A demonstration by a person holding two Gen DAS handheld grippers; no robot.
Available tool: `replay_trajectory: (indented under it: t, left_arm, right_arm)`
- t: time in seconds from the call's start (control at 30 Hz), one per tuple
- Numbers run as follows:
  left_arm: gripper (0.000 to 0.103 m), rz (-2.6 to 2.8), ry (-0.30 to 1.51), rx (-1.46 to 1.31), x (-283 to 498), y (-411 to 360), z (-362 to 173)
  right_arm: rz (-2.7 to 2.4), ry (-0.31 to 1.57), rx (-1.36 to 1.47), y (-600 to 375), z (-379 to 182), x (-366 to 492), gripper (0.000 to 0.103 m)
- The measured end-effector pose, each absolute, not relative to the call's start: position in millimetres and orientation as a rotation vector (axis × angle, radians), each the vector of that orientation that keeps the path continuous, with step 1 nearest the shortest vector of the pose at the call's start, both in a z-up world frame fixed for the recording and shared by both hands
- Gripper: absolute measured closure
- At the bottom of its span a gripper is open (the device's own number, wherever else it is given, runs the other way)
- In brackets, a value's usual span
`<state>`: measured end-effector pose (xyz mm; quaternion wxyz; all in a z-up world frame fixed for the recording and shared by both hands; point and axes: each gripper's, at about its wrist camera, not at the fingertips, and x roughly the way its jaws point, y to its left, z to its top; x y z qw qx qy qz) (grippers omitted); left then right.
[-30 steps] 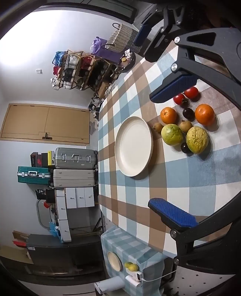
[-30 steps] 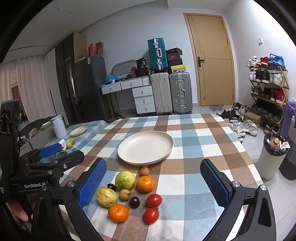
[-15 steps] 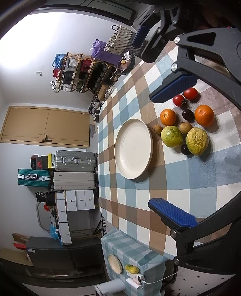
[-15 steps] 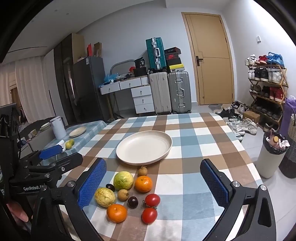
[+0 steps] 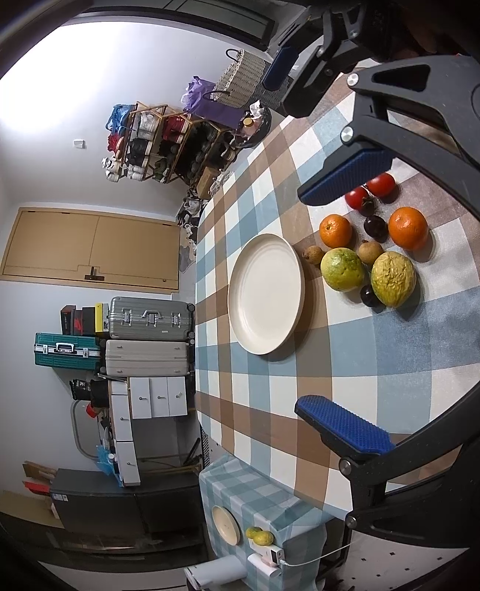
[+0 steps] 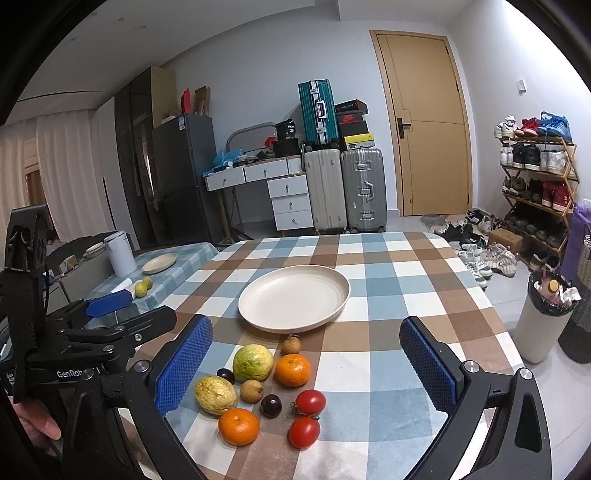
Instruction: Organize fruits
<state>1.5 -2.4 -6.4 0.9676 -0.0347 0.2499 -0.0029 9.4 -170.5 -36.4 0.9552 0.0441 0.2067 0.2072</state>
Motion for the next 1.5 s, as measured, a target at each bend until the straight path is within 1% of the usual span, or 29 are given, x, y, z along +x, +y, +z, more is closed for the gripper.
replay_trajectory:
  t: [1.5]
  left_arm:
    - [0.000,-0.014,0.531,-0.077,6.7,0.0,-21.4]
  right_arm:
    - [0.409,0.403,0.118,-182.0,-37.9,8.7,0.000]
